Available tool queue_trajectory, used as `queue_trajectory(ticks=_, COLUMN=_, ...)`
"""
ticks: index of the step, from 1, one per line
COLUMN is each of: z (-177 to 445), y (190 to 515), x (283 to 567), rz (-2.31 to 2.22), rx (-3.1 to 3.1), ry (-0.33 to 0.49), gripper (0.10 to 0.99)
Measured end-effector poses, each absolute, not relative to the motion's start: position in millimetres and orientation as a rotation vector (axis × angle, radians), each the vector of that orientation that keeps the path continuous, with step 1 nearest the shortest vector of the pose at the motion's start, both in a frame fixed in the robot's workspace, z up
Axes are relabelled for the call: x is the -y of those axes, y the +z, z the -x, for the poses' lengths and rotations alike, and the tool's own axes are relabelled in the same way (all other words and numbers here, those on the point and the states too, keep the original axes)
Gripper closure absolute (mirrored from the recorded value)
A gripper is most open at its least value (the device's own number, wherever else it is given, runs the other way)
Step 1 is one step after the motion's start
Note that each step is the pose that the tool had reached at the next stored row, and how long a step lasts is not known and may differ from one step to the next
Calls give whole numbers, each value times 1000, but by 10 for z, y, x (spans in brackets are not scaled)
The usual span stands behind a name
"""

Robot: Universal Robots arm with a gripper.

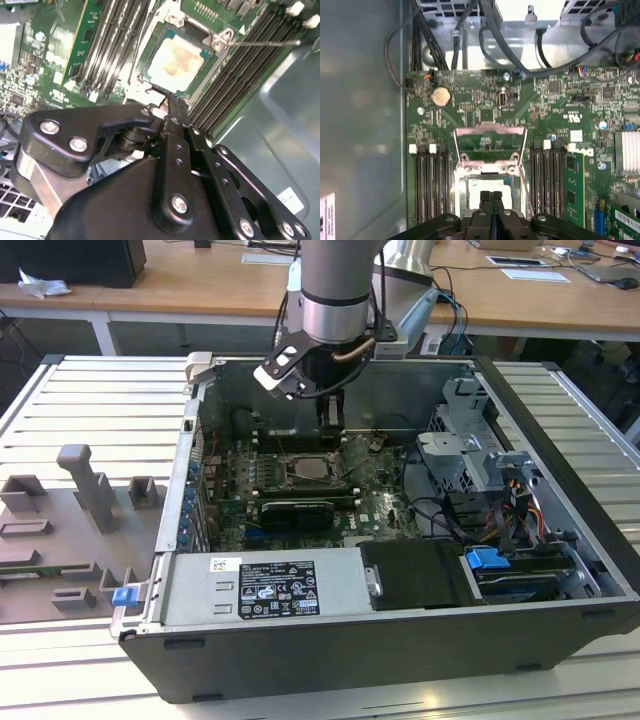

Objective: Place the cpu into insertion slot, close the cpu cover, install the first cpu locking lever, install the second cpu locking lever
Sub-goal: 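Close the cpu cover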

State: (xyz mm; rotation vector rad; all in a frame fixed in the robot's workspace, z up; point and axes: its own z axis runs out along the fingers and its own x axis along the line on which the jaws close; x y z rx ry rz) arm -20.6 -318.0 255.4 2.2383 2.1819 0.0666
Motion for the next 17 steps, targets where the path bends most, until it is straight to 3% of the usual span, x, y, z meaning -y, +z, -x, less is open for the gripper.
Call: queue_trajectory(ticks=17, z=-136, y=2668, x=3177, rz=-2160, rx=-2261, ry=67, gripper=980)
